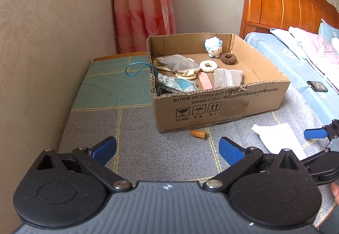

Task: Organize soft objects
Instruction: 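Move the right tool to the white tissue and close on its edge, then grasp the orange earplug with the left tool while the right tool gathers the tissue, then carry the orange earplug into the box and open the left tool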

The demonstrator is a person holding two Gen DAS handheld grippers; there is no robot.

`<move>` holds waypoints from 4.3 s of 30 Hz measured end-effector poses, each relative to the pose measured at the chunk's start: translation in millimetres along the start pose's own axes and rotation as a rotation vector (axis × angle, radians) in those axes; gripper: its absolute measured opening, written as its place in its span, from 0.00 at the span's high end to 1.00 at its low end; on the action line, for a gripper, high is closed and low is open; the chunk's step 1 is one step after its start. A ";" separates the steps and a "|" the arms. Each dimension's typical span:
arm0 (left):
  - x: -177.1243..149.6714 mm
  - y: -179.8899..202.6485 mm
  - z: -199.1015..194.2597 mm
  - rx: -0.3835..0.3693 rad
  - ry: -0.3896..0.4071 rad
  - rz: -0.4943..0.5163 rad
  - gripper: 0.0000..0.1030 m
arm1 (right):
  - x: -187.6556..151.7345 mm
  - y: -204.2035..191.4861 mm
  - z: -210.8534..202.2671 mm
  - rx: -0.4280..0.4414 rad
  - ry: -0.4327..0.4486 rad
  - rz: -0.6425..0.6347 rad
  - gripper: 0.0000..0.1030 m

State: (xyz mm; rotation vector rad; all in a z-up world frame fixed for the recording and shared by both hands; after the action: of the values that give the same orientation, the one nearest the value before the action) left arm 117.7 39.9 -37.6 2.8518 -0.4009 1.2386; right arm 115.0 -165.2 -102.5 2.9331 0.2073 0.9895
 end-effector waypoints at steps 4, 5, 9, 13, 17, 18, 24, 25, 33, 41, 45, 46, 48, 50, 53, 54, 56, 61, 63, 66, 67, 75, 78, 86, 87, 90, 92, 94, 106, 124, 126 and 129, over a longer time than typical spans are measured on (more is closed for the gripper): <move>-0.7 9.7 14.3 -0.045 -0.008 0.028 0.01 | -5.2 19.9 3.1 0.053 -0.029 0.084 0.00; -1.4 11.9 19.5 -0.058 -0.010 0.029 0.01 | -5.9 22.3 3.3 0.063 -0.024 0.089 0.00; -6.2 18.3 44.7 -0.104 -0.047 0.026 0.01 | -8.8 19.8 3.4 0.066 -0.005 0.071 0.00; -13.9 22.4 67.4 -0.132 -0.082 0.024 0.01 | -9.6 19.9 2.4 0.074 0.002 0.064 0.00; -15.1 29.1 74.2 -0.158 -0.061 0.066 0.01 | -10.8 19.3 1.1 0.080 0.012 0.057 0.00; -14.1 30.9 75.2 -0.166 -0.057 0.077 0.01 | -11.6 19.4 0.3 0.081 0.016 0.055 0.00; -8.1 43.1 82.9 -0.188 -0.040 0.149 0.01 | -13.0 19.3 0.2 0.088 0.031 0.053 0.00; -6.7 45.1 84.5 -0.194 -0.036 0.158 0.01 | -13.6 19.4 -0.2 0.090 0.034 0.052 0.00; -3.5 54.2 85.7 -0.249 -0.026 0.199 0.03 | -14.0 18.7 0.1 0.107 0.041 0.042 0.00; -1.0 54.4 82.1 -0.250 -0.005 0.198 0.22 | -14.4 18.3 0.0 0.112 0.048 0.038 0.00; 0.6 49.9 81.9 -0.241 -0.006 0.198 0.33 | -14.9 17.8 -0.5 0.115 0.050 0.034 0.00; 0.6 49.4 81.6 -0.238 -0.005 0.201 0.37 | -15.0 17.7 -0.6 0.115 0.051 0.034 0.00; 1.2 47.9 80.8 -0.238 -0.005 0.198 0.44 | -15.2 17.6 -0.7 0.115 0.052 0.034 0.00; 1.7 46.7 79.4 -0.239 -0.016 0.196 0.49 | -15.2 17.5 -0.8 0.115 0.052 0.034 0.00; -0.8 49.8 74.7 -0.264 -0.032 0.222 0.50 | -15.3 17.4 -0.9 0.115 0.051 0.034 0.00; -2.6 52.6 72.5 -0.277 -0.036 0.238 0.50 | -15.3 17.4 -0.9 0.115 0.051 0.034 0.00; -4.9 55.4 69.6 -0.290 -0.037 0.254 0.50 | -15.4 17.3 -1.0 0.115 0.052 0.034 0.00; -3.5 50.9 72.5 -0.273 -0.032 0.239 0.50 | -15.5 17.4 -1.2 0.115 0.051 0.034 0.00; -2.1 49.9 73.8 -0.276 -0.031 0.240 0.51 | -15.6 17.3 -1.2 0.116 0.052 0.032 0.00; -1.1 51.6 72.9 -0.290 -0.031 0.255 0.63 | -15.9 17.3 -1.6 0.117 0.051 0.031 0.00; -1.1 52.4 71.9 -0.295 -0.033 0.260 0.68 | -15.9 17.0 -1.8 0.117 0.050 0.032 0.00; -3.7 51.2 68.7 -0.292 -0.036 0.248 0.72 | -12.9 11.5 -1.4 0.127 0.024 0.026 0.00; -3.7 51.3 68.5 -0.292 -0.036 0.249 0.72 | -10.1 5.8 -1.8 0.154 0.008 0.022 0.00; -3.5 51.1 69.0 -0.293 -0.035 0.247 0.72 | -0.8 -6.3 1.0 0.194 -0.018 0.011 0.00; -3.6 51.0 69.0 -0.293 -0.034 0.246 0.72 | 1.4 -5.1 2.4 0.200 -0.019 0.018 0.00; -4.1 50.8 68.8 -0.293 -0.031 0.245 0.72 | 5.4 -5.7 5.4 0.187 -0.026 0.018 0.01; -4.2 50.8 68.7 -0.292 -0.031 0.244 0.72 | 6.4 -7.7 5.3 0.165 -0.024 0.009 0.05; -4.1 50.8 68.6 -0.292 -0.032 0.244 0.72 | 6.9 -8.1 3.9 0.134 -0.018 0.004 0.15; -4.6 52.3 65.4 -0.296 -0.046 0.252 0.78 | 8.6 -0.4 -5.2 0.112 -0.008 0.024 0.73; 17.6 53.0 14.0 -0.305 0.033 0.288 0.80 | 17.1 6.0 -53.1 0.161 0.124 -0.013 0.78; 30.2 53.2 5.1 -0.292 0.066 0.298 0.80 | 20.2 9.1 -58.7 0.161 0.140 -0.015 0.77; 50.8 52.6 -1.9 -0.274 0.122 0.312 0.80 | 26.9 13.8 -68.4 0.153 0.172 -0.026 0.78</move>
State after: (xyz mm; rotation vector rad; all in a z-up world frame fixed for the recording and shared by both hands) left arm 137.2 -22.5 -4.7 2.5356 -0.9577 1.2733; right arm 96.4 -175.4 -30.8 2.9690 0.3399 1.2780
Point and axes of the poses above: each gripper's, at about its wrist camera, not at the fingertips, and z roughly the way its jaws point, y to its right, x to its top, the point moved 3 cm from there along z, roughly the way its jaws point, and after that the axes turned 6 degrees about z, right-handed, at the moved point
